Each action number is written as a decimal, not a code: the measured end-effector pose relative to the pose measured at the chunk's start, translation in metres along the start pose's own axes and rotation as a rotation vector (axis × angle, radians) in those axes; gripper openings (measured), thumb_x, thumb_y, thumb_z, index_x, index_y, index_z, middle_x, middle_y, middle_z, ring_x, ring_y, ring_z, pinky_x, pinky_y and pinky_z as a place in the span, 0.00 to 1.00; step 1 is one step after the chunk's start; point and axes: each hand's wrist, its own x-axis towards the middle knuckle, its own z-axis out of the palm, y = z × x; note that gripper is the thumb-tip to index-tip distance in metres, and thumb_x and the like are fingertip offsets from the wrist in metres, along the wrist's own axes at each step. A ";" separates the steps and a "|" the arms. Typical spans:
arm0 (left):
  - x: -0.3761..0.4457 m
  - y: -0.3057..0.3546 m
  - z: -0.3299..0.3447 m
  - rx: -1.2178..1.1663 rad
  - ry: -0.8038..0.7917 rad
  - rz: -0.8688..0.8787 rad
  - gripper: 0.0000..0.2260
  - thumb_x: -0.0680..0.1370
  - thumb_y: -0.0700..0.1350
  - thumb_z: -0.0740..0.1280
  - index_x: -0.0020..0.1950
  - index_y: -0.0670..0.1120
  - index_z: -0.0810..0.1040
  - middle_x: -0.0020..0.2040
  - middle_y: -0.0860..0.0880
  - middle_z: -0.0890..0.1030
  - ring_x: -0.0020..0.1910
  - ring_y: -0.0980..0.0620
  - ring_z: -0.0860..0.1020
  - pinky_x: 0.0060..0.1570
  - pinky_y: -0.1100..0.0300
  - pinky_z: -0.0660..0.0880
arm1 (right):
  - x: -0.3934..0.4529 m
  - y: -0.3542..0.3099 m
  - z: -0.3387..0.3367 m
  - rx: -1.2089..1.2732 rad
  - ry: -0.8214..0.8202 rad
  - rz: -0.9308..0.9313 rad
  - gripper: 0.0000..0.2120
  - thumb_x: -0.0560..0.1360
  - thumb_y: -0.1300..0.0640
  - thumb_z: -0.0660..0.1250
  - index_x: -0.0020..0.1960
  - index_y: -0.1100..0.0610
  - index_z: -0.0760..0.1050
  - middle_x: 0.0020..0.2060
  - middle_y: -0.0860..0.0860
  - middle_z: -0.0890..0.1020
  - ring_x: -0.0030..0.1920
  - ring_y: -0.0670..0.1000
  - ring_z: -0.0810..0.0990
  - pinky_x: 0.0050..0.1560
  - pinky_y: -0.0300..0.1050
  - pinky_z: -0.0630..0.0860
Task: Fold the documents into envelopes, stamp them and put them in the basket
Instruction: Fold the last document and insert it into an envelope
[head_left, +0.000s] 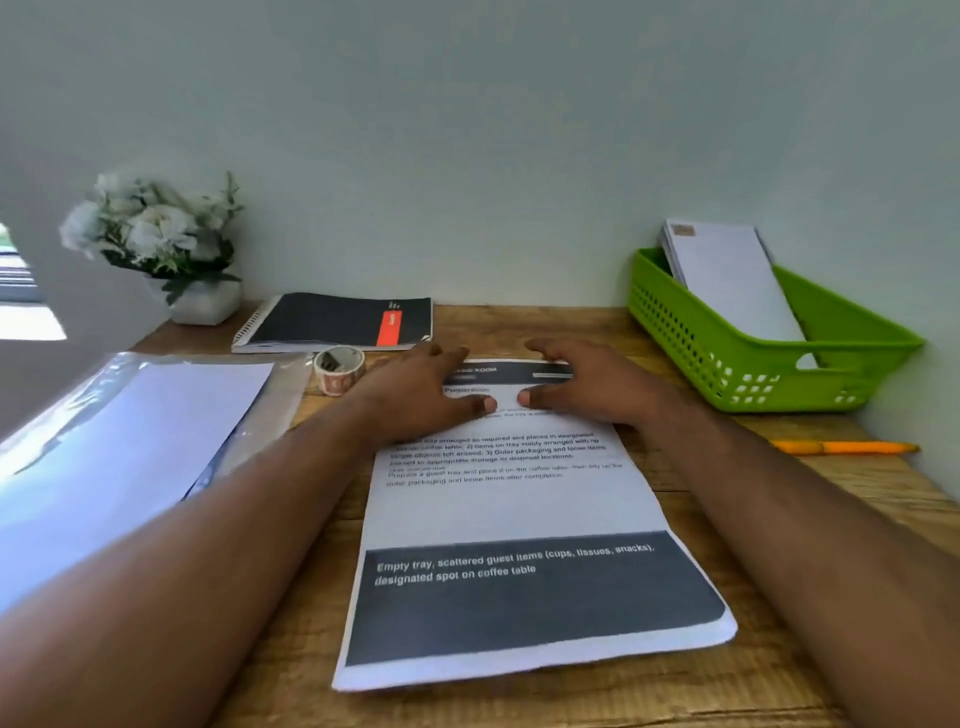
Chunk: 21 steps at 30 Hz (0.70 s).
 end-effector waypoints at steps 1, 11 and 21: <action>0.002 -0.002 0.000 0.016 0.020 -0.015 0.38 0.72 0.71 0.59 0.78 0.57 0.54 0.76 0.48 0.61 0.72 0.45 0.64 0.69 0.46 0.65 | -0.001 0.001 -0.001 0.007 -0.002 0.018 0.35 0.70 0.43 0.73 0.73 0.48 0.65 0.70 0.47 0.70 0.67 0.48 0.70 0.60 0.38 0.64; -0.004 0.007 -0.002 0.086 0.577 0.129 0.28 0.74 0.54 0.72 0.72 0.54 0.69 0.58 0.46 0.74 0.59 0.43 0.73 0.67 0.40 0.61 | 0.001 0.006 0.000 0.056 0.337 -0.170 0.30 0.67 0.56 0.77 0.67 0.52 0.73 0.51 0.47 0.67 0.53 0.46 0.72 0.59 0.40 0.72; -0.009 0.019 0.001 0.288 0.709 0.136 0.08 0.76 0.40 0.69 0.52 0.50 0.83 0.49 0.49 0.80 0.50 0.45 0.80 0.67 0.29 0.54 | -0.002 -0.002 -0.004 -0.480 0.695 -0.262 0.04 0.68 0.59 0.74 0.43 0.52 0.83 0.47 0.50 0.80 0.46 0.57 0.75 0.45 0.50 0.68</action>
